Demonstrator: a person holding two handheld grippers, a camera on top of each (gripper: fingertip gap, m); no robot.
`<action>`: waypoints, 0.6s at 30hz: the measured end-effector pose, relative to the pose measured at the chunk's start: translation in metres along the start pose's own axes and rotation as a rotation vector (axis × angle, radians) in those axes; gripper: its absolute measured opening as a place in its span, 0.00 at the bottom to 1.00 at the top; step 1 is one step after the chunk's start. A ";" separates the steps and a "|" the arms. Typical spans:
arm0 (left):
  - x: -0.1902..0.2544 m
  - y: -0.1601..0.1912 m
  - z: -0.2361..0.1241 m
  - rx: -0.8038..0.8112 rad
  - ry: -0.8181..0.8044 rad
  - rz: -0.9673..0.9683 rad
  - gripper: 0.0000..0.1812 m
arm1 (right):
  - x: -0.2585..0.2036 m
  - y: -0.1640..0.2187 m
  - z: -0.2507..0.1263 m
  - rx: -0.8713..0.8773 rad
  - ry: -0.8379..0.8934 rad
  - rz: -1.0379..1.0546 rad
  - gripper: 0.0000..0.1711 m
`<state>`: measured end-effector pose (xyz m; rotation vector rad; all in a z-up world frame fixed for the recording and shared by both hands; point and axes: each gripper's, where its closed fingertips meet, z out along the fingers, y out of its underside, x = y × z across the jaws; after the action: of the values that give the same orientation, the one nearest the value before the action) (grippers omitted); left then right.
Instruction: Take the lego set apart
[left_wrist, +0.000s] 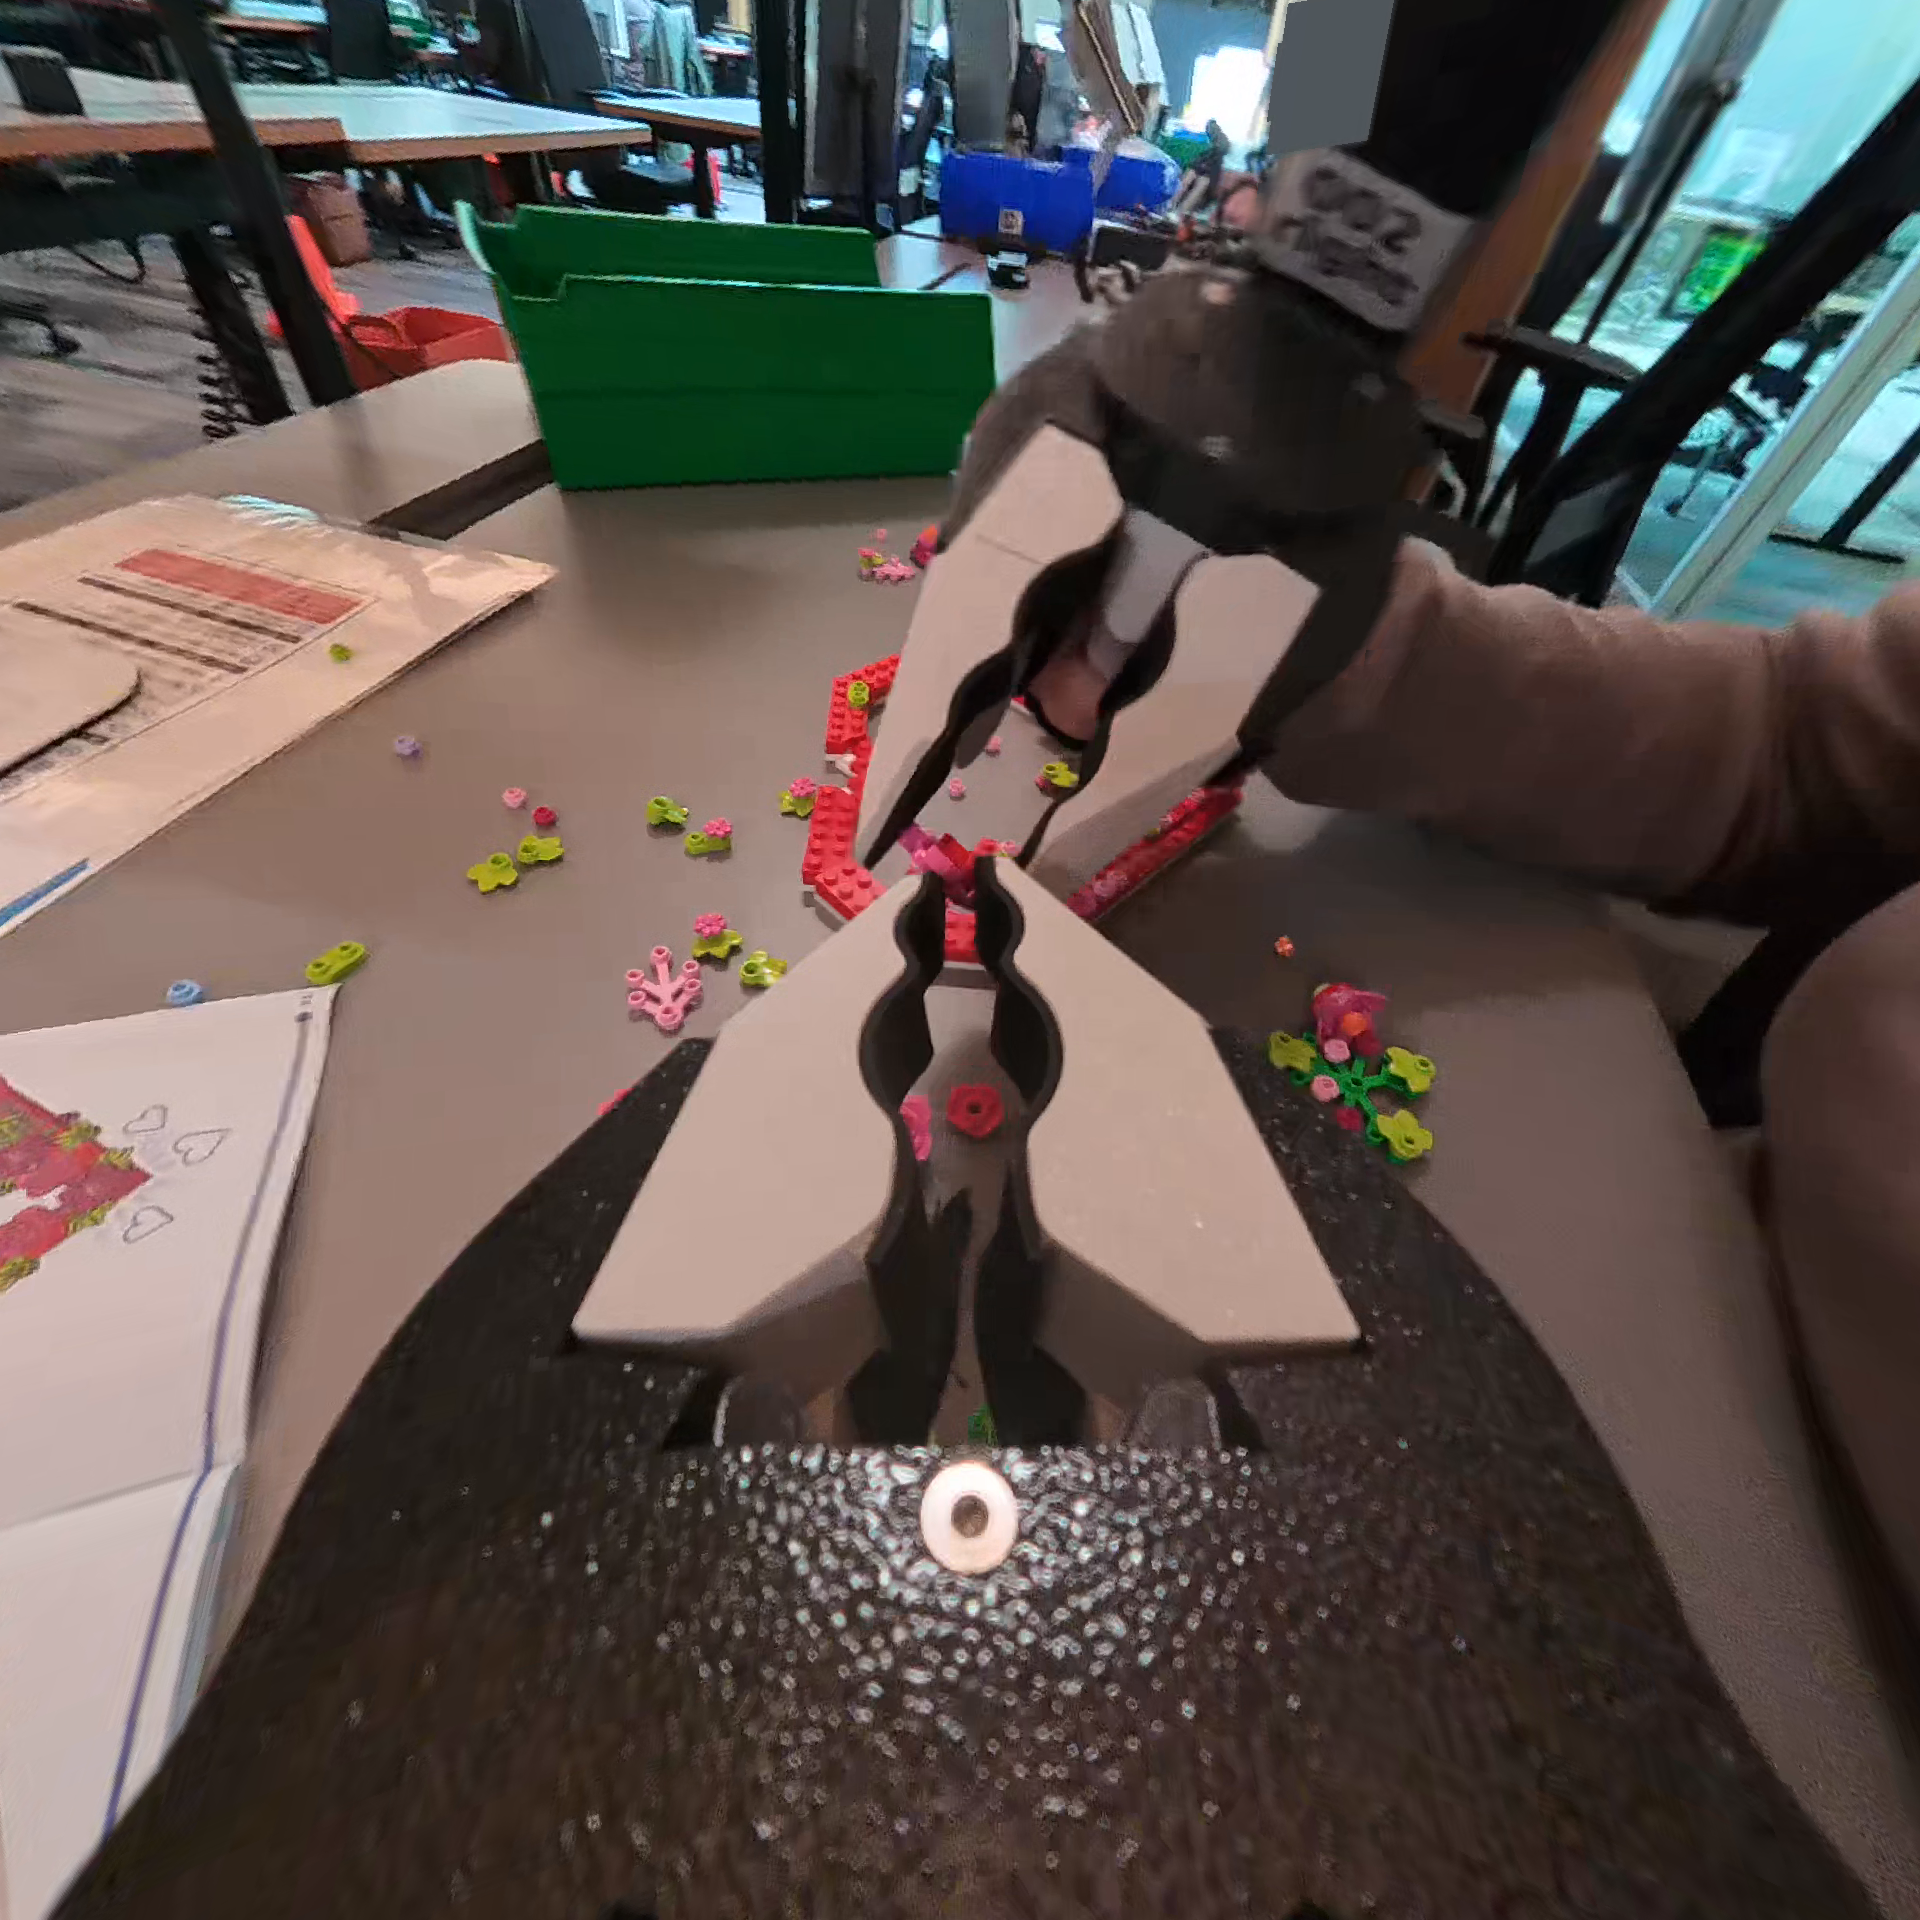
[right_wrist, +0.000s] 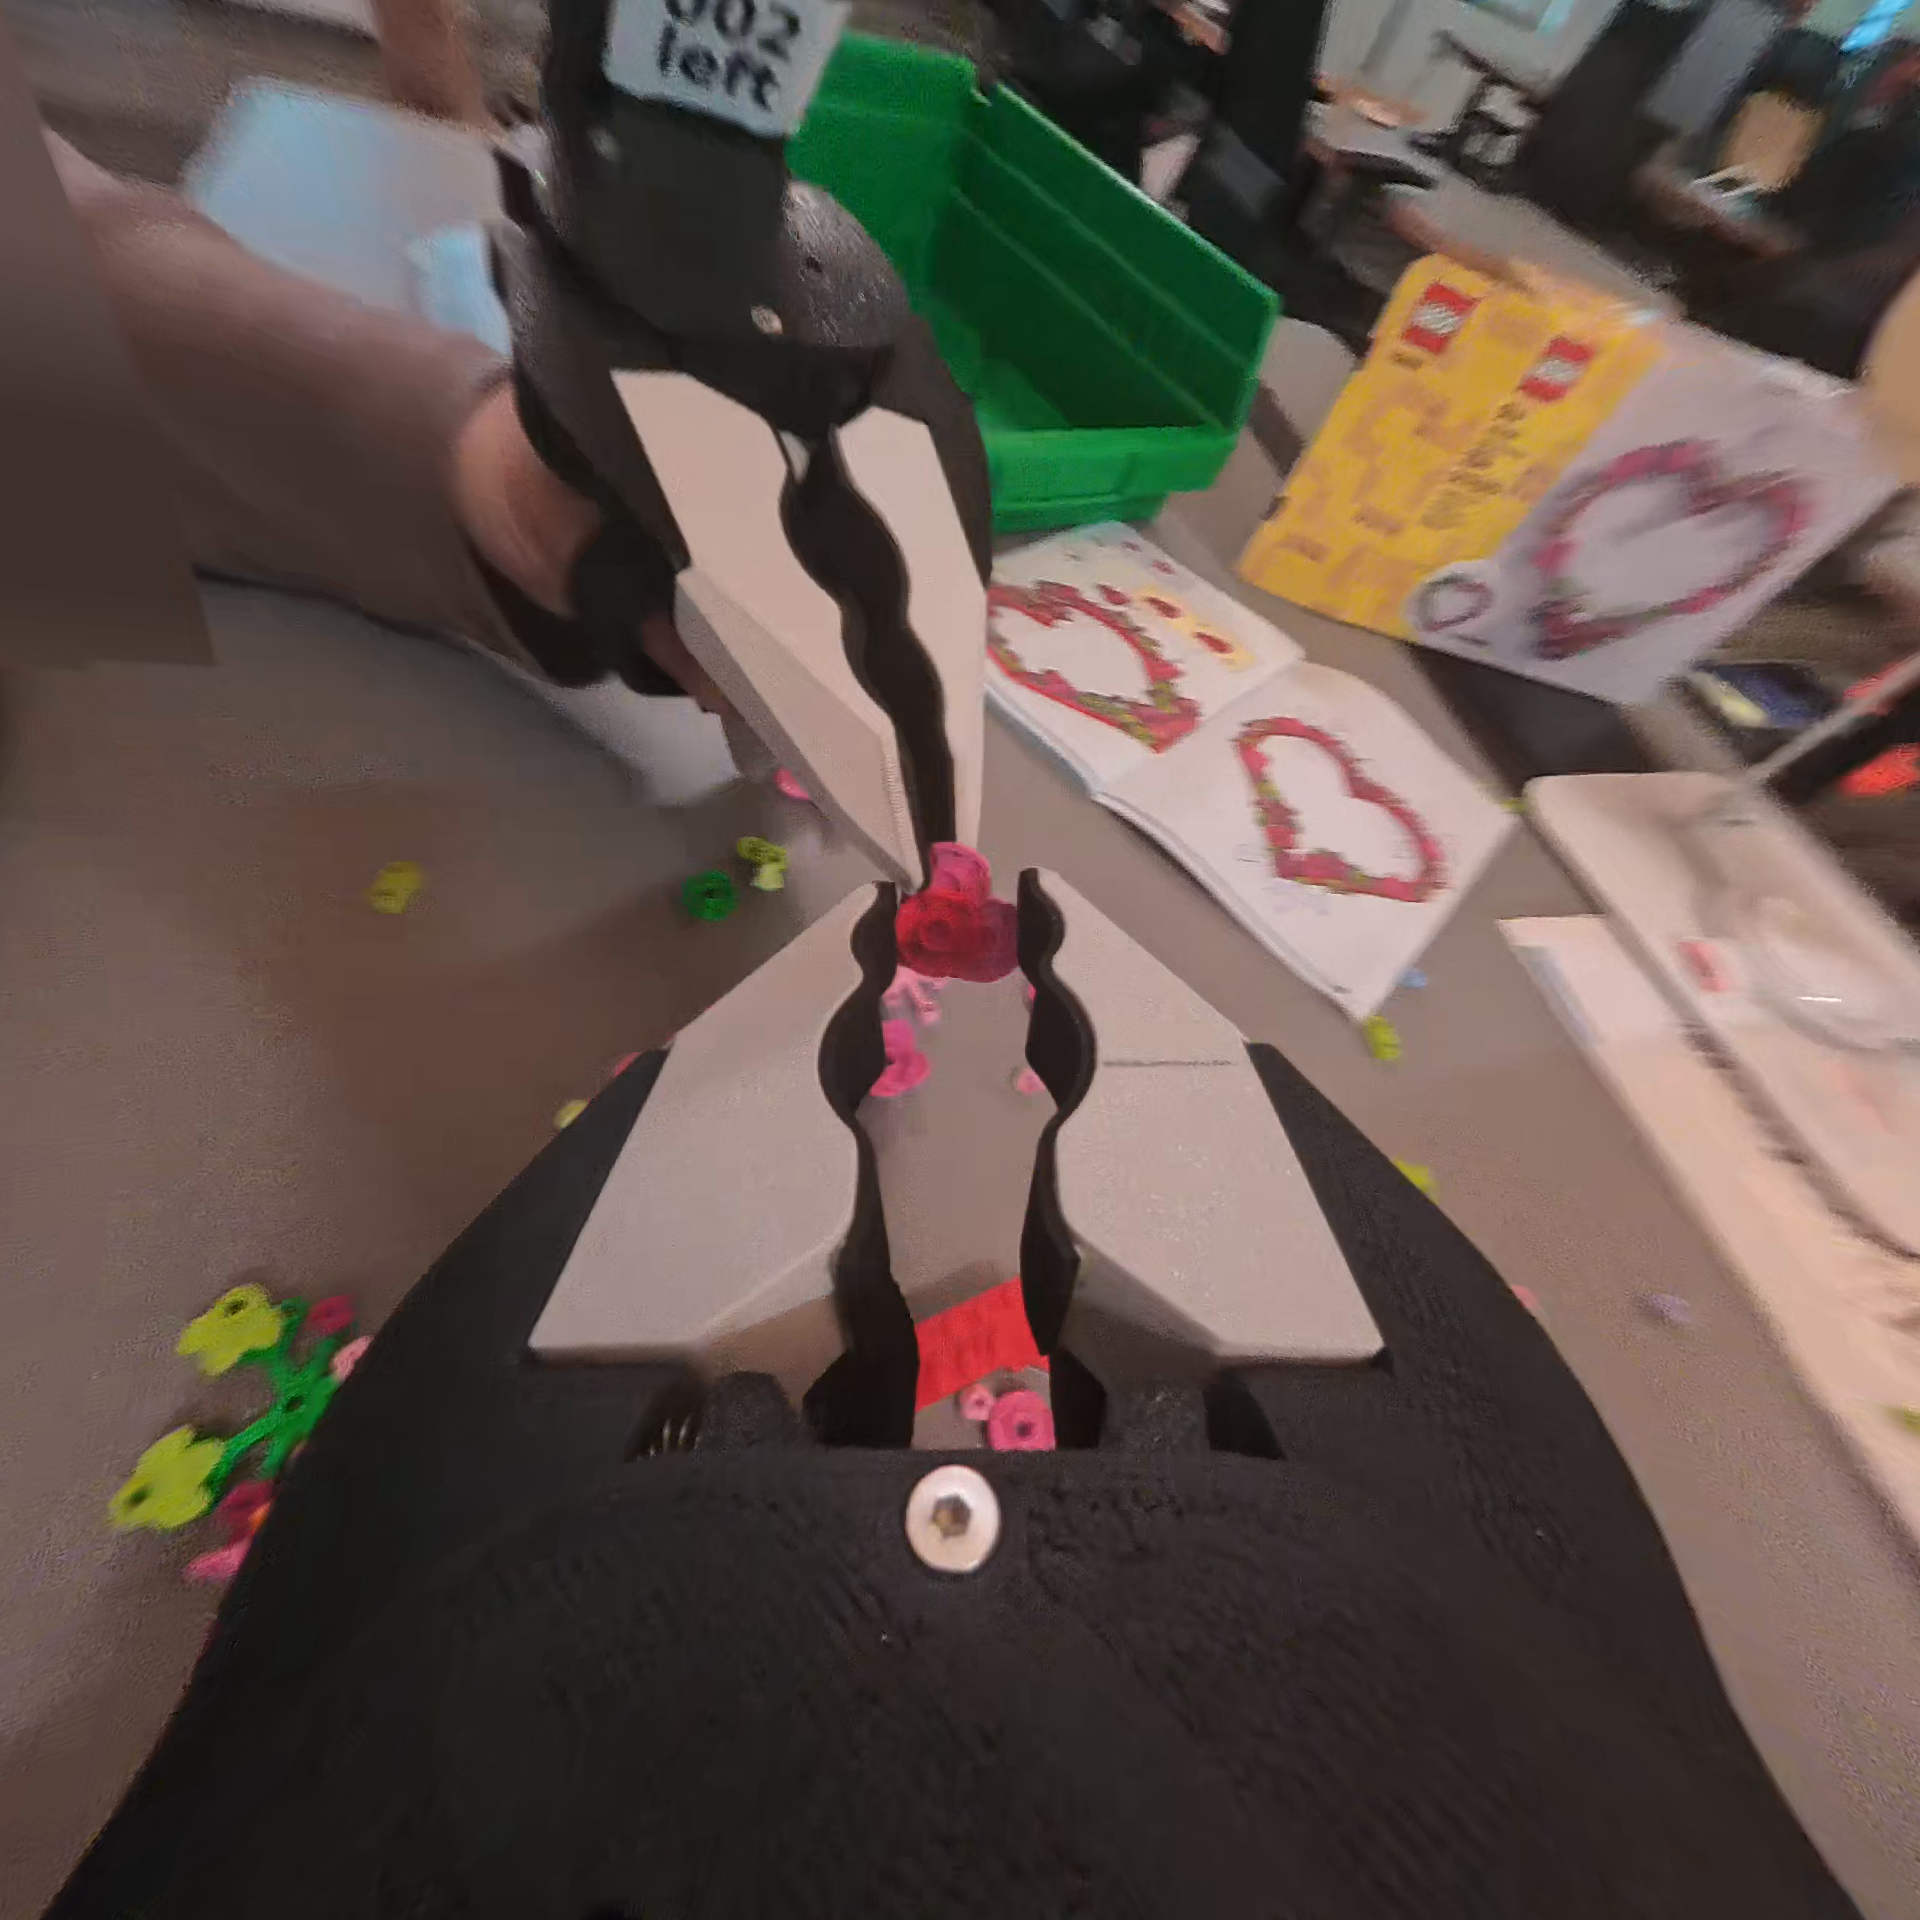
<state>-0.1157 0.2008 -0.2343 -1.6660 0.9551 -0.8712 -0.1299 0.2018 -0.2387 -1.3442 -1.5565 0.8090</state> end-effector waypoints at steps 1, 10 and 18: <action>-0.003 0.003 0.002 -0.009 -0.015 -0.003 0.01 | -0.002 0.002 -0.003 0.023 -0.054 0.038 0.13; -0.010 0.014 0.004 -0.040 -0.001 -0.078 0.01 | 0.008 0.014 -0.004 0.035 -0.079 0.148 0.06; -0.015 0.014 -0.003 0.010 0.112 -0.288 0.01 | 0.014 0.016 0.002 0.036 -0.013 0.100 0.11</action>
<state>-0.1275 0.2100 -0.2484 -1.7890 0.7938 -1.1690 -0.1251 0.2188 -0.2509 -1.4020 -1.4875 0.9048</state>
